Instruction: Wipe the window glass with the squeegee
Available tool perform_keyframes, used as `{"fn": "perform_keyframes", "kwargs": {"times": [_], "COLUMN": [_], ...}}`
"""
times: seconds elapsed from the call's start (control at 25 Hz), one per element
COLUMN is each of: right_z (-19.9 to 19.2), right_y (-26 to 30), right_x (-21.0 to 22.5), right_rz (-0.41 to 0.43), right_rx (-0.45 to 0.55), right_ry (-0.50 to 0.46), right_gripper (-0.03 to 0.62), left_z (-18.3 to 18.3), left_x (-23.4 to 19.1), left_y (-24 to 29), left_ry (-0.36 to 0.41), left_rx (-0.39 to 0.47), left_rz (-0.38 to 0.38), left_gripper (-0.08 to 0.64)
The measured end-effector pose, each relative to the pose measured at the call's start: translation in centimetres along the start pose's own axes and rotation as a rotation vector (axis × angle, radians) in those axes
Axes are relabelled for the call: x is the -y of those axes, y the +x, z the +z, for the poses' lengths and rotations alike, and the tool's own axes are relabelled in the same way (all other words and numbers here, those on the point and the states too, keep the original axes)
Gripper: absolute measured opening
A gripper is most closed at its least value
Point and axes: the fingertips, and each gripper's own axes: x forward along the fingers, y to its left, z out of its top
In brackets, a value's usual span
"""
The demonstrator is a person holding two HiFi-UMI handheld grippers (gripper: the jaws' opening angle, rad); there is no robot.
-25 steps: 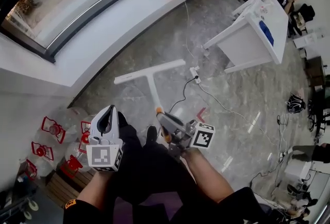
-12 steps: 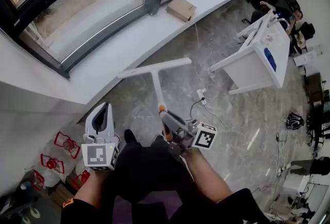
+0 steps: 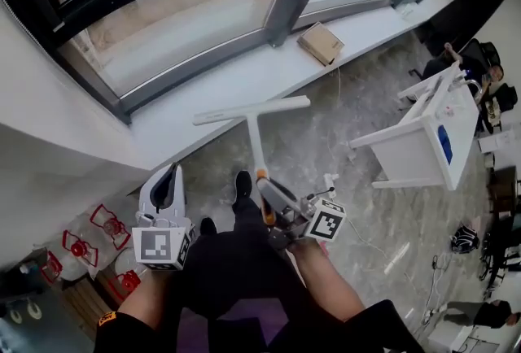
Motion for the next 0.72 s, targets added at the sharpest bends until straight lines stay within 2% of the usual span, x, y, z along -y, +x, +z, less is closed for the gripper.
{"fn": "perform_keyframes", "kwargs": {"times": [0.24, 0.48, 0.72], "right_z": [4.3, 10.6, 15.4], "right_y": [3.7, 7.9, 11.6], "right_x": [2.1, 3.1, 2.0], "right_rz": [0.078, 0.180, 0.310], "right_rx": [-0.076, -0.171, -0.226], "right_ry": [0.015, -0.025, -0.064], "right_gripper": [0.046, 0.048, 0.047], "left_z": [1.8, 6.7, 11.9], "left_x": [-2.2, -3.7, -4.5], "left_y": [3.7, 8.1, 10.8], "left_ry": [0.017, 0.013, 0.026], "left_rx": [0.011, 0.071, 0.133], "left_rz": [0.134, 0.280, 0.377], "left_gripper": [0.009, 0.009, 0.009]}}
